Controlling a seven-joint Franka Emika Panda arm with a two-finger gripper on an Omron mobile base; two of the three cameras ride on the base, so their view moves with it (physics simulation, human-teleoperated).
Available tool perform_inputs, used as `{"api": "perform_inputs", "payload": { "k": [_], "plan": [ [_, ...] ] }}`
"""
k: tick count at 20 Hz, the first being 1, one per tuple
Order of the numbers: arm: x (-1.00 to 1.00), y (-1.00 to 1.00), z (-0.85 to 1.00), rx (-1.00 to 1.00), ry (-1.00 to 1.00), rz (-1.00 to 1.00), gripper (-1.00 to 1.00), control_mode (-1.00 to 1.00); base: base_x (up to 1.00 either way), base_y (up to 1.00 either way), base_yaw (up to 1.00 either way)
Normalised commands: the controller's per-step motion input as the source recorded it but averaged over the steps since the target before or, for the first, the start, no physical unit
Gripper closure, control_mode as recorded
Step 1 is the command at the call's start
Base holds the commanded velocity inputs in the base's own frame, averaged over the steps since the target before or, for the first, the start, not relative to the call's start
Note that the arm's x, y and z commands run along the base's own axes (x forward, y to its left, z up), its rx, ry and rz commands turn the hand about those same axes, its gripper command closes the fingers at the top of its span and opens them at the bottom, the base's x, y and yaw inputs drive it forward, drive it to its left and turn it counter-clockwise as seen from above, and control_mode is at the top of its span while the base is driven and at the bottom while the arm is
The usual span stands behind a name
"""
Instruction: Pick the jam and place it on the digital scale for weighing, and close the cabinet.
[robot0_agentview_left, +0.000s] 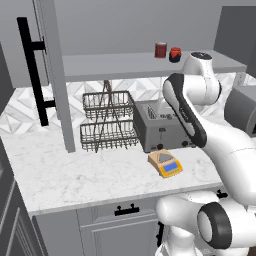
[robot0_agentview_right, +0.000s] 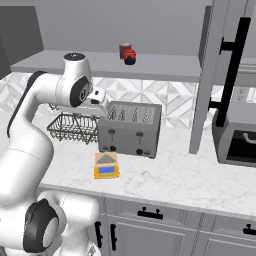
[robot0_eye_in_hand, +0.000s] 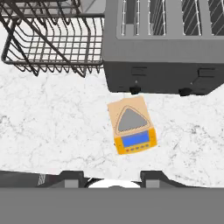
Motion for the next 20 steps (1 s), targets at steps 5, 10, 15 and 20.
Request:
{"api": "perform_inputs", "payload": {
  "k": [5, 10, 15, 20],
  "plan": [
    [-0.31, -0.01, 0.00, 0.00, -0.20, 0.00, -1.00, -1.00, 0.00, 0.00, 0.00],
    [-0.44, -0.13, 0.12, 0.01, -0.54, -0.07, -1.00, -1.00, 0.00, 0.00, 0.00],
    [-0.07, -0.31, 0.44, 0.00, -0.52, -0.09, -1.00, -1.00, 0.00, 0.00, 0.00],
    [0.00, -0.21, 0.48, 0.00, -0.38, -0.17, -1.00, -1.00, 0.00, 0.00, 0.00]
  ]
}}
